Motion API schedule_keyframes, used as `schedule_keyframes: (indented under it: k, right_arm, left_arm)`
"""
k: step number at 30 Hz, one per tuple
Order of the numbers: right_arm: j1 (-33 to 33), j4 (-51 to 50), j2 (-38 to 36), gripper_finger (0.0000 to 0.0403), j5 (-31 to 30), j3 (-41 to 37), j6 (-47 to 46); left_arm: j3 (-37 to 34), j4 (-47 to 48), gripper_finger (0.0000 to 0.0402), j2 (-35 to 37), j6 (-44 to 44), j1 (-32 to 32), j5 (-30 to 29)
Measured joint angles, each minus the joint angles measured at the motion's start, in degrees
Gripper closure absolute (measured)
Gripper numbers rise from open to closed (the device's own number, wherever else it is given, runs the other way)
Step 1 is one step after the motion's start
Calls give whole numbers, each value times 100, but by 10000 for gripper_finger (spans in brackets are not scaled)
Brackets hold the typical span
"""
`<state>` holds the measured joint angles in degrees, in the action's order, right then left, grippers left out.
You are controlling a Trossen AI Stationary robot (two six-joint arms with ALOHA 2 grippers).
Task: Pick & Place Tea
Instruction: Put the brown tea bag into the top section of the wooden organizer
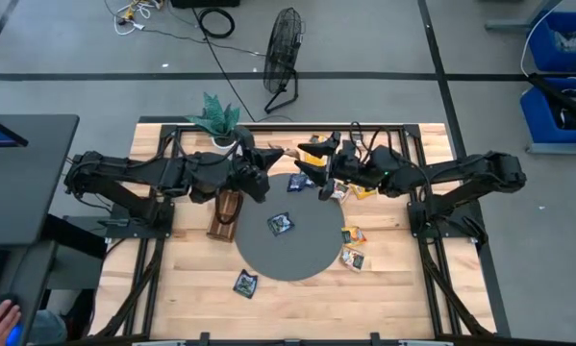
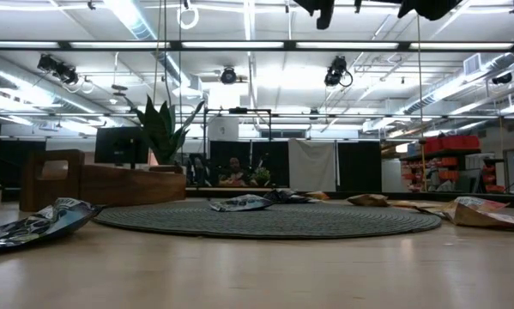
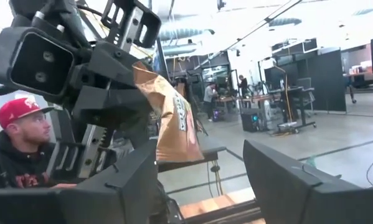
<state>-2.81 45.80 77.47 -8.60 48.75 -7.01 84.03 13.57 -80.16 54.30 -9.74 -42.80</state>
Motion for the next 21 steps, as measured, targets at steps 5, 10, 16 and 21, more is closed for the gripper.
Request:
schedule_keyframes:
  k: [5, 10, 16, 21]
  right_arm:
    - [-41, 15, 0, 174, 2, 0, 2]
    - [-41, -59, 0, 207, 25, 0, 249]
    - [-39, -159, 0, 300, 223, 0, 319]
    - [-41, -261, 0, 385, 246, 4, 345]
  left_arm:
    - [0, -117, 400, -165, 66, 14, 72]
    - [6, -100, 400, -383, 203, 22, 104]
    - [-2, -119, 400, -426, 335, 37, 102]
    - [-2, -112, 400, -430, 312, 37, -44]
